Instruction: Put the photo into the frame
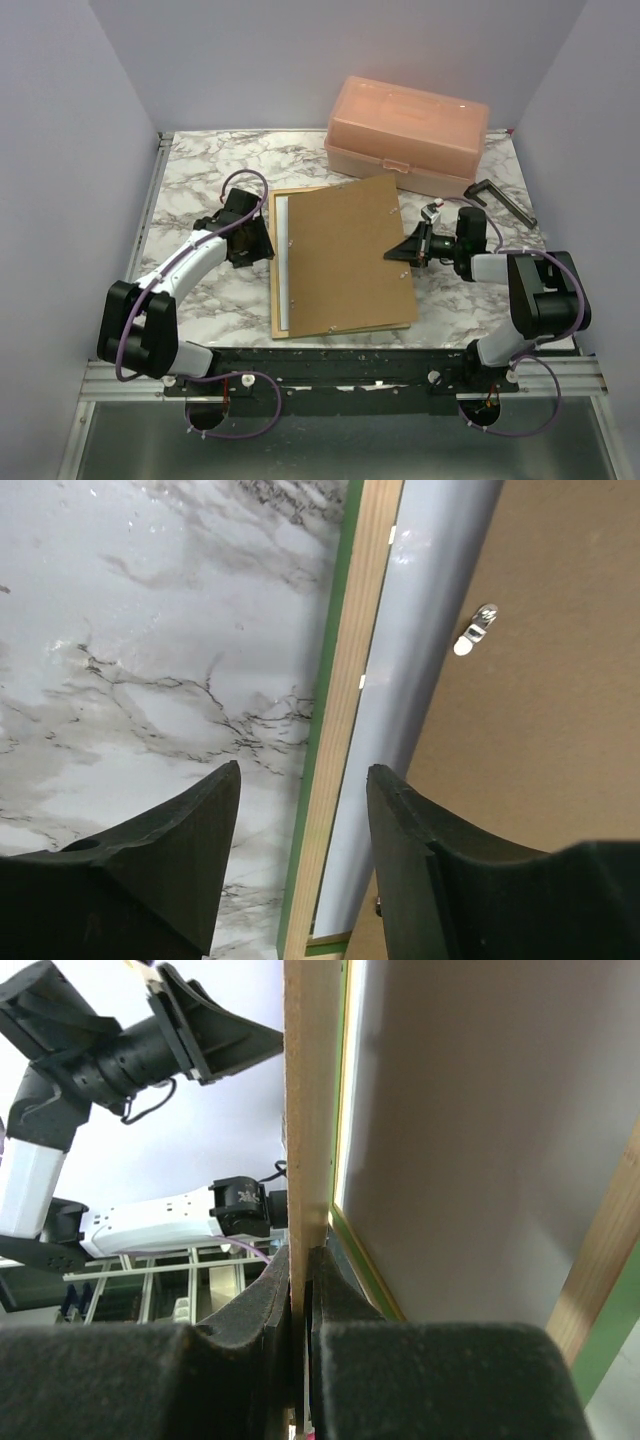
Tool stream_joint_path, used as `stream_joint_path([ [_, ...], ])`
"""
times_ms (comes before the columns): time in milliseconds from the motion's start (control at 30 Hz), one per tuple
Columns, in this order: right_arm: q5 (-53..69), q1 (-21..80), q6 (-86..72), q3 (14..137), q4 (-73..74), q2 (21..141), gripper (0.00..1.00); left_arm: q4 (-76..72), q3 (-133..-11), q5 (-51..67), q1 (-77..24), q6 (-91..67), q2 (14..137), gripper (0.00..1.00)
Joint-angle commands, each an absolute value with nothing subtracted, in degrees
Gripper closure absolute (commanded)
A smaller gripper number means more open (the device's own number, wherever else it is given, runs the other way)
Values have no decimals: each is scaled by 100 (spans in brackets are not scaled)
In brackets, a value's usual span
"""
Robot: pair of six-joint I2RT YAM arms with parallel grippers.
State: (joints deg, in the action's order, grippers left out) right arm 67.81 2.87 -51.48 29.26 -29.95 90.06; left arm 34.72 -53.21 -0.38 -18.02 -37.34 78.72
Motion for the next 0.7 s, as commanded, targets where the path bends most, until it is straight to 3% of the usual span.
stream_joint_path([
  [0, 6890, 252, -5252, 3204, -3419, 9226, 99, 3214, -5082, 47, -1792, -3753, 8158, 48],
  [133, 6882, 321, -5238, 3301, -3405, 9371, 99, 3118, -5063, 44, -1793, -3736, 8395, 58],
  [667, 6716, 604, -5113, 3693, -3254, 9809, 99, 3223, -5373, -259, -1837, -3582, 8959, 67],
])
